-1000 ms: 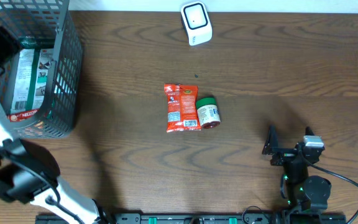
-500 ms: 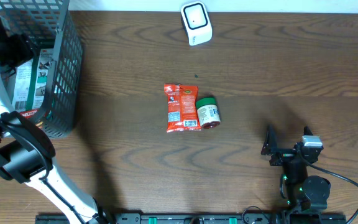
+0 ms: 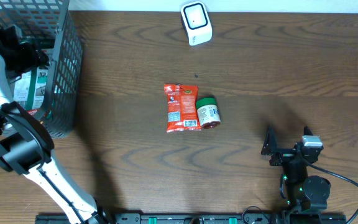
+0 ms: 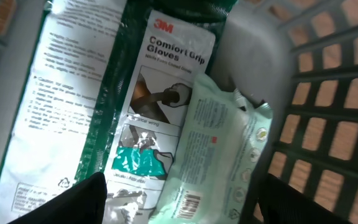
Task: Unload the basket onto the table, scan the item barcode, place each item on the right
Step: 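Move the left gripper back down into the grey basket, then grasp the mint-green wipes packet in the basket with the left gripper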
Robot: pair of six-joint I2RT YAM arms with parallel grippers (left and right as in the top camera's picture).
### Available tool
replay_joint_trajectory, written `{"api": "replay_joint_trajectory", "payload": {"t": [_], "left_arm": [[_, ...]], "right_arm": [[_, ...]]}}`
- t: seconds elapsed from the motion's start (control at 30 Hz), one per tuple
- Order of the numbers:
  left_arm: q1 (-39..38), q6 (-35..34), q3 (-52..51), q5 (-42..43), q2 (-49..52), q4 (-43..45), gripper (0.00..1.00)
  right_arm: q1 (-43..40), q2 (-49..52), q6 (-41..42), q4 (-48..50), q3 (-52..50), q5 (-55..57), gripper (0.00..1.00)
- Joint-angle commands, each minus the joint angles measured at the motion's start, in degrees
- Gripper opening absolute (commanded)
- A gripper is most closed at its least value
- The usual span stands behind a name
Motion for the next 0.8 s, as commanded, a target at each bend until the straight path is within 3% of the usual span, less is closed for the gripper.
{"api": "replay_joint_trajectory", "payload": {"t": [0.0,0.2,0.37,0.77], "left_arm": [[0.2,4.0,-0.2,0.9,2.3,-0.2,0.79],[0.2,9.0,-0.3,7.4,5.9,0.0,0.82],[-0.2,13.4,-0.3,7.4,7.6,0.0,0.82],[-0.2,14.0,-0.3,7.3,11.2,-0.8,0.82]], "right_arm": [[0.2,-0.1,-0.3,-0.2,0.0,0.1,0.99],[0.2,-0.1,-0.3,-0.2,0.0,0.1,0.99],[0.2,-0.1,-0.3,-0.2,0.0,0.1,0.99],[0.2,-0.1,-0.3,-0.2,0.0,0.1,0.99]]}}
